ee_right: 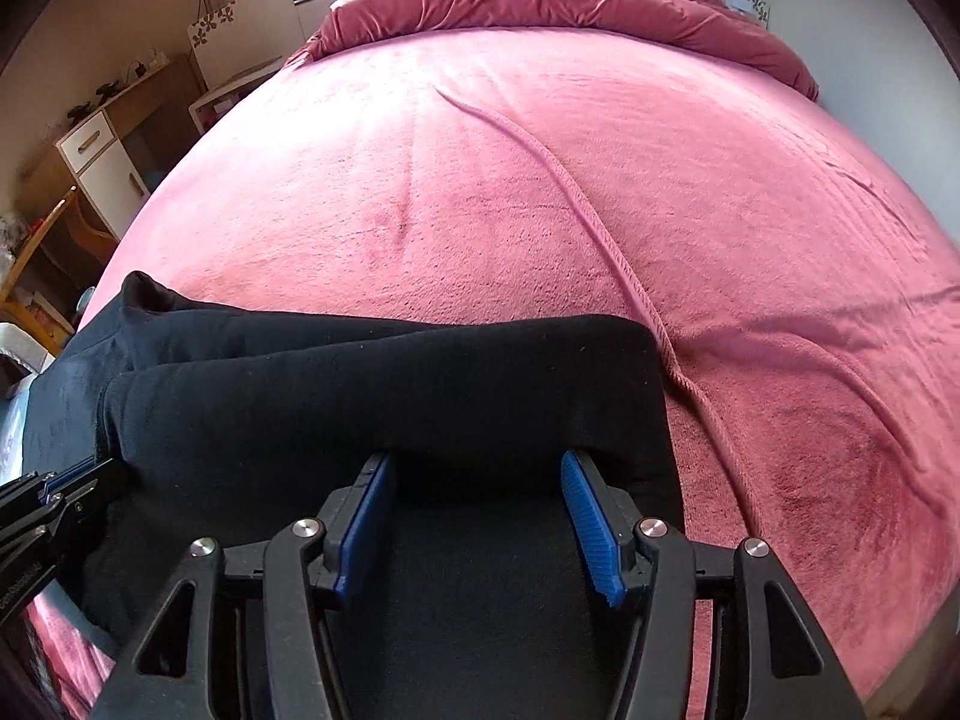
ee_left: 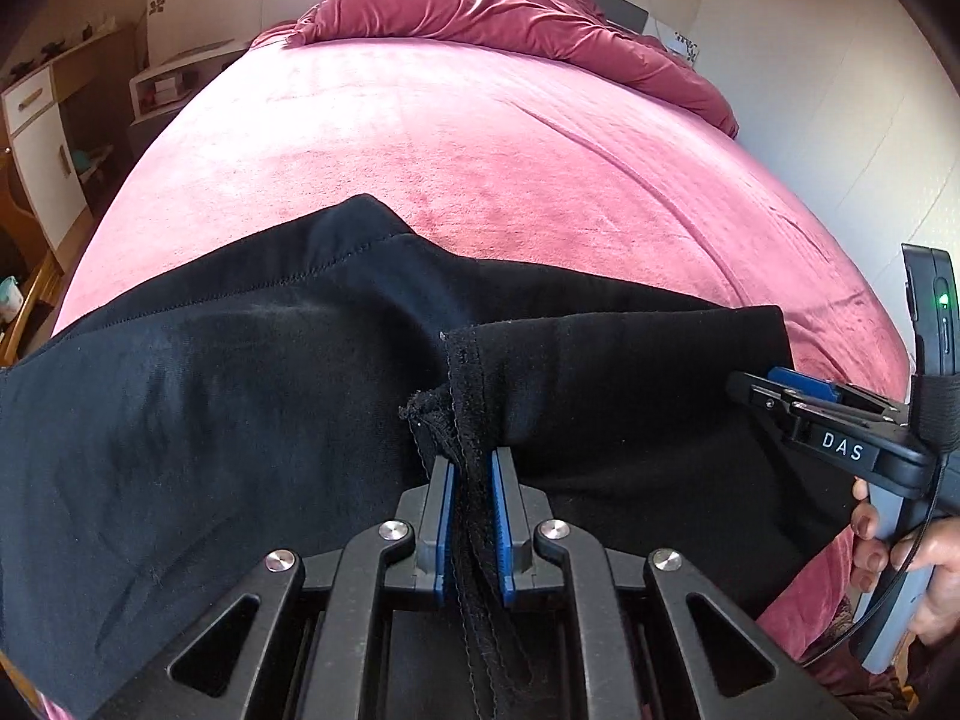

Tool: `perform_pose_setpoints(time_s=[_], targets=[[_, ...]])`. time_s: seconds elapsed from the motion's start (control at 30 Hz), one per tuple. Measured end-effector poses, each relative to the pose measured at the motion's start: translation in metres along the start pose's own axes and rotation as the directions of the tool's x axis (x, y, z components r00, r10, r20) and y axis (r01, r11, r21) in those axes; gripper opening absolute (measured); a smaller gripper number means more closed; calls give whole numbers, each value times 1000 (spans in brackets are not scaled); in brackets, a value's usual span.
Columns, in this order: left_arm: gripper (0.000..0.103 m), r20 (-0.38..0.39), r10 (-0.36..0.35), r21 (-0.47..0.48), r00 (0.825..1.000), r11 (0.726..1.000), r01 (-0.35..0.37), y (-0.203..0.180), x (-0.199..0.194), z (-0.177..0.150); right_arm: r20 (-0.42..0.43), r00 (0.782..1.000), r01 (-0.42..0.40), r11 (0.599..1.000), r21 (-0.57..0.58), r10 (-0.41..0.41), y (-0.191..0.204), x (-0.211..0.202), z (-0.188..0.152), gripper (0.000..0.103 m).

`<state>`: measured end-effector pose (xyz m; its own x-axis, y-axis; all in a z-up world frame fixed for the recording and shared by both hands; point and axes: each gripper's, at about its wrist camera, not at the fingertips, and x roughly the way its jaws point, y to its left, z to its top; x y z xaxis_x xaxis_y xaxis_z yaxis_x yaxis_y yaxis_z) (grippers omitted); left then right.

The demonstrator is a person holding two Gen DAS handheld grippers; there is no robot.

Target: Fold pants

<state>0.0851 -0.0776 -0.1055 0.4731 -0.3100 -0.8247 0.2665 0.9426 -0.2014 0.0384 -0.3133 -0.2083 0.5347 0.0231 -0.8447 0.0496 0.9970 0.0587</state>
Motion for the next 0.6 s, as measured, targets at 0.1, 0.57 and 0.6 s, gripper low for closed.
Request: perform_pose_setpoints(time_s=[0.1, 0.57, 0.6], targets=[[12, 1, -2, -4, 1000, 1000, 2, -1, 3, 1, 4, 1000, 8, 1000, -4, -8, 1, -1, -1, 59], [32, -21, -28, -53, 999, 998, 27, 11, -2, 0, -13, 1000, 22, 999, -38, -22, 12, -30, 1, 62], [33, -28, -46, -74, 999, 996, 43, 15, -5, 0, 0, 1000, 13, 999, -48, -13, 15, -37, -1, 62]])
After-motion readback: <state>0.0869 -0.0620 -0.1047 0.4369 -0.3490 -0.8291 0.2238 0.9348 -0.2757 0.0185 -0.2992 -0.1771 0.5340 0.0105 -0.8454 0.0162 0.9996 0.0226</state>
